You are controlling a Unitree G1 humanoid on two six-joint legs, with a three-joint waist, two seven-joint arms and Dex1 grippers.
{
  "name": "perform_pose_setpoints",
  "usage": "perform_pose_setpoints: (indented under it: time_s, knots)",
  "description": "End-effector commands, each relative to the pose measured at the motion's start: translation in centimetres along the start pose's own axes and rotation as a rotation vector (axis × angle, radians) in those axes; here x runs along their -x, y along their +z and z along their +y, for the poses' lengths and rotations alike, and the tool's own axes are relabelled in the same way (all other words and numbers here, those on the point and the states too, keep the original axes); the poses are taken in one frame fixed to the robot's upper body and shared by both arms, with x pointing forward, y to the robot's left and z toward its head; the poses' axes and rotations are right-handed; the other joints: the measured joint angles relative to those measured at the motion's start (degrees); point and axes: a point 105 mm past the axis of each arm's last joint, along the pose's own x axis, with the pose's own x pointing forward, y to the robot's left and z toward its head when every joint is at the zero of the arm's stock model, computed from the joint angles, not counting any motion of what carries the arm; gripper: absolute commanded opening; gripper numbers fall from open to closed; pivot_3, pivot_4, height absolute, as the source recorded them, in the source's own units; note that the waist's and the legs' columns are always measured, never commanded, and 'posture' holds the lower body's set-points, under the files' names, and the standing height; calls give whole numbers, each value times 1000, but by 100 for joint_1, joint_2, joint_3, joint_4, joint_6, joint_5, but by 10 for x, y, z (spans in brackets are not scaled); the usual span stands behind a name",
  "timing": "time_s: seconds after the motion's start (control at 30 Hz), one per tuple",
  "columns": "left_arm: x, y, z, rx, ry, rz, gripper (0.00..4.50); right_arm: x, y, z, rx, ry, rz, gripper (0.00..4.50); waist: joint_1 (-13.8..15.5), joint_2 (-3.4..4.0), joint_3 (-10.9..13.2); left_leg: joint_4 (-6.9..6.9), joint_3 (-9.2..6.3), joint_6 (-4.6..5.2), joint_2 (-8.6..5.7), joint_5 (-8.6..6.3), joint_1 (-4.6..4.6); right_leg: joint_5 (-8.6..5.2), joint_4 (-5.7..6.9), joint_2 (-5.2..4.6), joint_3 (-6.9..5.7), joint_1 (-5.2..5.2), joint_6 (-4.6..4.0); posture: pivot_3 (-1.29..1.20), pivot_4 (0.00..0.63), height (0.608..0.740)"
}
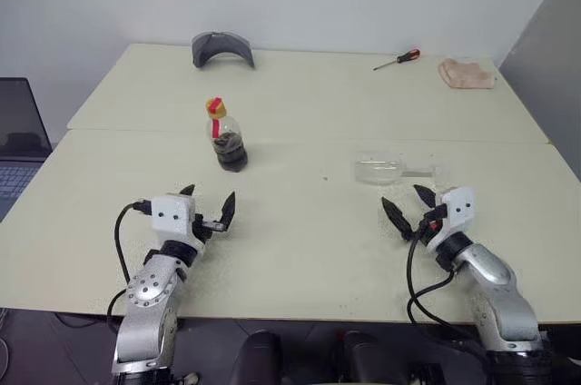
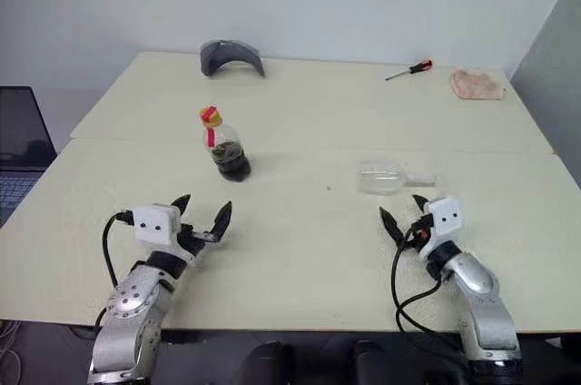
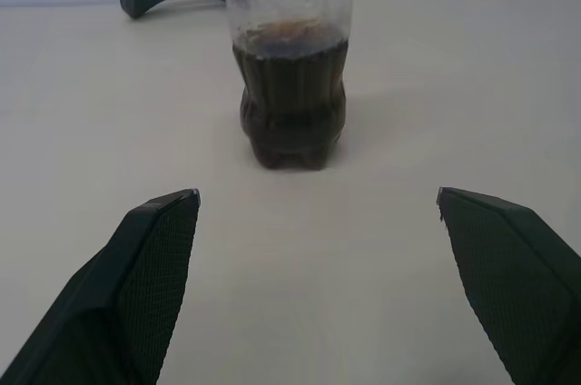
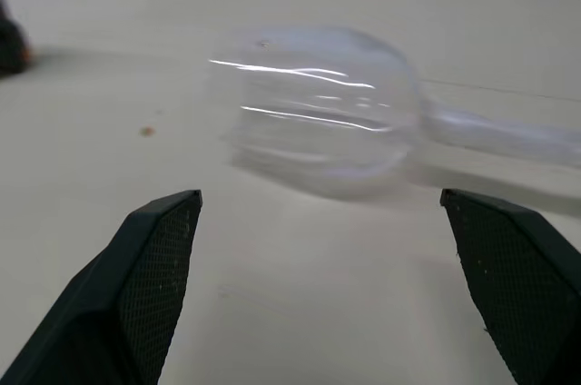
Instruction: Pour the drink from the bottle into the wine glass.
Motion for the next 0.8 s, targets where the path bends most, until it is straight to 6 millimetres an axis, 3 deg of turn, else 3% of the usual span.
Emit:
perform_pose_setpoints:
  time_s: [0.03,0.13,0.27,0.47,0.8]
  knots:
    - [-2,19,5,-24,2,-76,4485,1,26,19,36,136,-39,4500,1,0,0,0,-1,0,0,0,-1,-1,-2,0,-1,0,1,0,150,740]
    - [-12,26,8,-39,25,-84,4485,5,41,43,109,322,-12,4500,9,-1,2,1,-2,0,-2,0,-3,-4,-3,0,-2,0,7,0,150,740]
    - [-25,30,10,-61,52,-55,4485,4,54,55,166,416,-14,4500,11,-3,1,3,-6,1,-2,0,-3,-9,-8,2,-5,4,16,0,150,740]
    - [-39,33,8,-54,29,-30,4485,-5,67,58,155,422,-55,4500,10,-5,3,2,-7,0,-2,0,-4,-6,-15,2,-5,6,12,0,150,740]
    - [-64,23,8,16,1,15,4485,-11,72,62,160,442,-82,4500,13,-6,4,4,-9,0,-5,0,-5,2,-14,1,-8,7,1,0,150,740]
